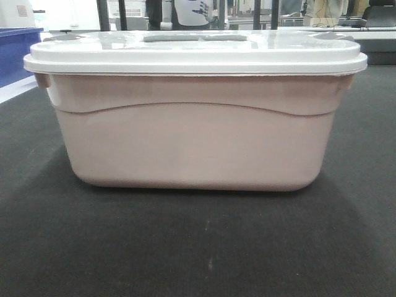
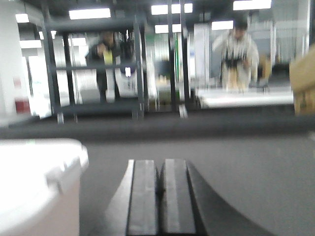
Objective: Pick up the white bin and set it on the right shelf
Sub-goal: 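Move both grippers toward the ends of the pink white-lidded bin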
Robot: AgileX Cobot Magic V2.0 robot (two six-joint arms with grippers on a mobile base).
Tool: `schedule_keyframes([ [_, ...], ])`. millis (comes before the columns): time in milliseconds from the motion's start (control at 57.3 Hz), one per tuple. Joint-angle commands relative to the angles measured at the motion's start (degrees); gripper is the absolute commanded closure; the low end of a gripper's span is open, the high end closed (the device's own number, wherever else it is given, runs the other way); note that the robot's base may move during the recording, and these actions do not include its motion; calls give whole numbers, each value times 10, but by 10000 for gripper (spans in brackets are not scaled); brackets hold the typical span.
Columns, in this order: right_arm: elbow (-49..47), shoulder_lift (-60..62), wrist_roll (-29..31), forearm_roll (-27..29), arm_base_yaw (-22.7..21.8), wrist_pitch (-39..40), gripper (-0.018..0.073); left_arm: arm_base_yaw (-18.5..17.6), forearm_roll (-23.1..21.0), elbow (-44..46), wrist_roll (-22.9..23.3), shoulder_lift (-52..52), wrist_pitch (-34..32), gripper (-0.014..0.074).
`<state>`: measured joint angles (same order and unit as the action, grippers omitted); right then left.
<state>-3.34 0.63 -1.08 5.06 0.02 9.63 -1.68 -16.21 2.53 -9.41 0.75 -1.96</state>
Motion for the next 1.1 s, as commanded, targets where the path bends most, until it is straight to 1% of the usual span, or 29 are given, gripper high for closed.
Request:
schedule_keyframes([
  [0,-82,3,1,-5,-4,66,482,0,16,97,5,-6,-23,712],
  [70,-141,-21,1,-5,-4,49,482,0,44,174,5,-30,23,712],
  [122,-190,-49,1,-5,-4,34,482,0,54,231,5,-52,58,711],
  [175,-231,-79,1,-5,-4,18,482,0,55,296,5,-87,98,710],
  [279,-309,-149,1,-5,-4,-21,480,0,55,405,5,-165,201,710],
  [332,-338,-181,1,-5,-4,-41,470,0,55,444,5,-203,246,708],
  [367,-352,-199,1,-5,-4,-52,456,0,53,464,5,-225,265,706],
  [437,-379,-242,1,-5,-4,-75,396,0,53,497,5,-277,299,680],
  [489,-389,-270,1,-5,-4,-88,344,0,44,514,5,-311,314,646],
  [559,-399,-306,1,-5,-4,-104,237,0,28,527,5,-350,320,586],
  [611,-399,-325,1,-5,-4,-109,157,0,9,531,5,-376,323,526],
  [681,-399,-353,1,-5,-4,-125,54,0,-15,531,1,-409,329,417],
  [768,-399,-383,1,-5,-4,-158,-38,0,-37,531,-19,-442,343,251],
  [786,-399,-388,1,-5,-4,-164,-50,0,-43,531,-28,-447,345,208],
  [838,-399,-404,1,-5,-4,-181,-78,0,-53,531,-33,-466,347,125],
  [891,-400,-419,1,0,-4,-196,-83,0,-68,531,-34,-479,347,73],
  [926,-404,-429,1,7,-4,-211,-83,0,-76,531,-41,-486,347,56],
  [978,-418,-444,1,25,-4,-245,-83,0,-97,532,-53,-494,348,54],
  [1013,-432,-457,1,38,-4,-272,-81,0,-111,537,-61,-504,360,54],
  [1083,-466,-485,1,67,-4,-323,-81,0,-114,562,-63,-533,418,54],
])
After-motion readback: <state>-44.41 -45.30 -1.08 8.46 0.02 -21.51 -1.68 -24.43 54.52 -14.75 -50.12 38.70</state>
